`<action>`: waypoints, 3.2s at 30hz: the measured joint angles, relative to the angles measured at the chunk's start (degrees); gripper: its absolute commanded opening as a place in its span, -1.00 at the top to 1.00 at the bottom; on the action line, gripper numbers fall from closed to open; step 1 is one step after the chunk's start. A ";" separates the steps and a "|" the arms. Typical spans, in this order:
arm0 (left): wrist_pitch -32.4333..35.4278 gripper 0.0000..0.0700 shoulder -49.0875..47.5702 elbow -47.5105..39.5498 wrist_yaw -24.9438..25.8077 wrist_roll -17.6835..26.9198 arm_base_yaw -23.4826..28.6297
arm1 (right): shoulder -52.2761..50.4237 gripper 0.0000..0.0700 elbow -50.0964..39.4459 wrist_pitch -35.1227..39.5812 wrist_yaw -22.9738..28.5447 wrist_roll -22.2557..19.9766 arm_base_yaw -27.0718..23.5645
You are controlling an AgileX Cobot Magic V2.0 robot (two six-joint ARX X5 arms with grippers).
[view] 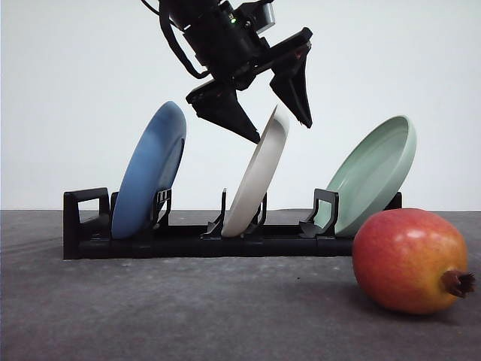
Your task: Place pomegranate in white plate
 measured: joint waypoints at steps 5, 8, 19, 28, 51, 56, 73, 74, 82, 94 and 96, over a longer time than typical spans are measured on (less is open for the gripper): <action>-0.22 0.27 1.15 0.00 0.00 -0.02 -0.02 | 0.00 -0.59 0.00 -0.06 0.00 0.00 0.00; -0.21 1.00 1.23 0.00 0.02 -0.05 -0.11 | 0.00 -0.59 0.00 -0.29 0.02 0.00 0.00; -1.14 1.00 1.20 0.20 -0.38 -1.64 -0.56 | 0.00 -0.59 0.00 -1.14 0.22 0.00 0.00; -2.56 1.00 -2.51 0.17 -0.60 -2.93 -1.89 | 0.00 -0.59 0.00 -1.61 0.24 0.00 0.00; -36.58 1.00 -25.01 0.15 -16.62 -1.32 -24.09 | 0.00 -0.59 0.00 -1.68 0.10 2.00 0.00; -41.07 1.00 -24.95 -3.94 -27.39 -2.90 -29.74 | 0.00 -0.59 0.00 -1.73 0.08 2.85 0.00; -26.95 1.00 -21.13 -26.56 -34.51 -14.01 -37.94 | 0.00 -0.59 0.00 -2.62 0.06 3.50 0.00; -26.20 1.00 -20.59 -26.56 -35.66 -14.10 -38.33 | 0.00 -0.59 0.00 -2.62 0.06 3.50 0.00; -22.75 1.00 -15.16 -26.56 -37.27 -14.10 -40.10 | 0.00 -0.59 0.00 -2.64 0.06 3.50 0.00; -20.94 0.78 -10.68 -26.56 -37.13 -14.10 -41.92 | 0.00 -0.59 0.00 -2.70 0.06 3.51 0.00; -20.78 0.48 -10.68 -26.56 -37.07 -14.10 -41.92 | 0.00 -0.59 0.00 -2.95 0.06 3.50 0.00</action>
